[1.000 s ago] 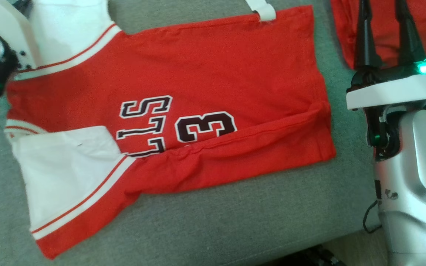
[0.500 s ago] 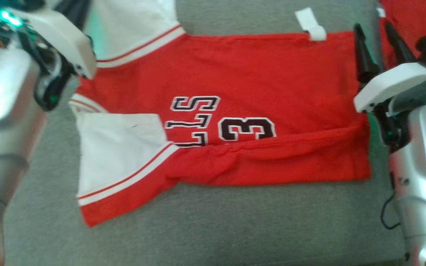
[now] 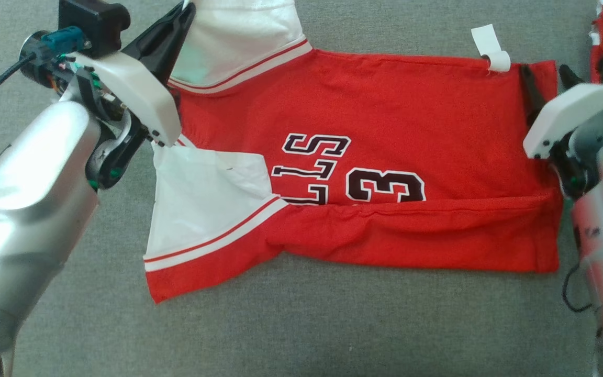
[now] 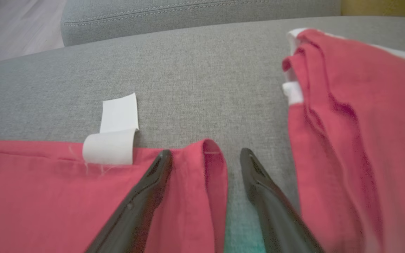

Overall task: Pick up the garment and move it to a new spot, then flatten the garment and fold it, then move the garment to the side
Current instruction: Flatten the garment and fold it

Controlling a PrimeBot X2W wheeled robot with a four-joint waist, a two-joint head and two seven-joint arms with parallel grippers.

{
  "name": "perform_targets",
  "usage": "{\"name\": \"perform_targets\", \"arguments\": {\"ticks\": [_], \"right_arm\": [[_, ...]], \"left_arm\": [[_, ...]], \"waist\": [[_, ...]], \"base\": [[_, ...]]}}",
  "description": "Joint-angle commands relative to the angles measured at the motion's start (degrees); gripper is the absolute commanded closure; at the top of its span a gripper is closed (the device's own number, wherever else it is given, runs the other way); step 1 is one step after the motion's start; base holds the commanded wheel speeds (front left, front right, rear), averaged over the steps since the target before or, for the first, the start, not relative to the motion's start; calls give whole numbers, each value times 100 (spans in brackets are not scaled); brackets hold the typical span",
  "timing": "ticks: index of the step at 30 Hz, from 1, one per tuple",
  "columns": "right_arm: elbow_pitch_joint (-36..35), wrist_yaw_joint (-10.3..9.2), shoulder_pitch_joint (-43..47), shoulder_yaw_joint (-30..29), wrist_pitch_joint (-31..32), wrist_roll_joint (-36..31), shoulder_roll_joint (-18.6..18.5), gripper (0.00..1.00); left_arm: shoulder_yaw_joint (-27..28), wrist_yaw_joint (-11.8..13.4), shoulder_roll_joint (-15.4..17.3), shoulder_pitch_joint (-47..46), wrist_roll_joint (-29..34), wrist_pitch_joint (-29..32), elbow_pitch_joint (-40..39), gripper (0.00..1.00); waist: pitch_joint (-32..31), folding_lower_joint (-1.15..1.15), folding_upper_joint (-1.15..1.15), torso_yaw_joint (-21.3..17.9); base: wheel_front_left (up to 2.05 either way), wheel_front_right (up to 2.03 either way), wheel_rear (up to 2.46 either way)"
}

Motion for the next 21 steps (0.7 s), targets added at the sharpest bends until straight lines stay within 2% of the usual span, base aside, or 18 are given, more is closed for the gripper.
{"name": "perform_targets", "arguments": {"ticks": [1,2,3,8,14,21], "right_arm": [[-37,-4,-106,132,96,-28,-30,25],[54,-4,-156,178,147,-16,-29,87],[113,-4,-206,232,158,8,-27,100],[126,-4,-519,475,-61,260,-33,100],[-157,-4,-901,896,-176,997,-53,100],[-305,-4,-1534,1266,-174,1729,-145,100]], "left_arm": [[208,35,279,-148,6,14,-170,100],[207,51,298,-137,2,31,-203,100],[209,74,322,-135,9,42,-221,100],[306,225,408,-128,16,-64,-151,100],[566,386,473,-288,-17,-382,170,100],[767,372,359,-853,12,-708,826,100]], "waist": [[6,0,0,3],[11,0,0,3],[15,0,0,-1],[-29,0,0,-75],[-38,0,0,-218],[110,0,0,-303]], "base": [[0,0,0],[0,0,0],[0,0,0],[0,0,0],[0,0,0],[0,0,0]]}}
